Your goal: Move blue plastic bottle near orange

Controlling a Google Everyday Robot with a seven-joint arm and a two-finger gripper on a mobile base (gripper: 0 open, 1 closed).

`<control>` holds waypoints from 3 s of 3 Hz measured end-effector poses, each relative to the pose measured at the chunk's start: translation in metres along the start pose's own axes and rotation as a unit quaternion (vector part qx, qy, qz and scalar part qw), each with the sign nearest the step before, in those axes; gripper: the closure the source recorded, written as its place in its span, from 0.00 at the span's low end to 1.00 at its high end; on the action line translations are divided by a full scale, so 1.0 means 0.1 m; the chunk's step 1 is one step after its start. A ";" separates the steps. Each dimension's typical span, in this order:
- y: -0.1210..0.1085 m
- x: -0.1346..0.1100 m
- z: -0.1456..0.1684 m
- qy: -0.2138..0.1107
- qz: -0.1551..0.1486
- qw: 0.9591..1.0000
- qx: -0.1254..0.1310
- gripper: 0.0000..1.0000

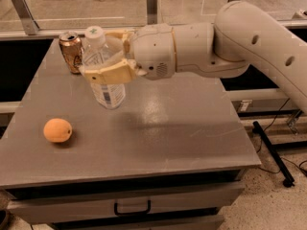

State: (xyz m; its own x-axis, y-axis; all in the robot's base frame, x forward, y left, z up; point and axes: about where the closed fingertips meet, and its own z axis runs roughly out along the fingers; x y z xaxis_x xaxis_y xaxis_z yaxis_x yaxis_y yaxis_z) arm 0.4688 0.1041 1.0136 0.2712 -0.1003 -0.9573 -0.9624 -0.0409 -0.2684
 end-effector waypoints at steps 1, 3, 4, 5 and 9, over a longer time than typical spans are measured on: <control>0.05 0.22 0.20 0.005 0.051 0.999 -0.010 1.00; 0.07 0.20 0.25 -0.008 0.061 0.998 -0.023 1.00; 0.09 0.00 0.35 -0.051 0.064 0.995 -0.049 1.00; 0.11 -0.11 0.45 -0.031 0.058 0.996 -0.067 0.82; 0.17 0.30 0.77 -0.053 0.138 0.983 -0.105 0.00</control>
Offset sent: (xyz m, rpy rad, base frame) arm 0.0009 0.0156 -0.0226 -0.0152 0.0937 0.0055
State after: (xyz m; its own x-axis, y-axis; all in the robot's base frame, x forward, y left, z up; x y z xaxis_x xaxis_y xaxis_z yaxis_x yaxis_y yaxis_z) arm 0.4597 0.1765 0.9722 -0.0143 -0.0332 -0.9993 -0.9722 -0.2331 0.0216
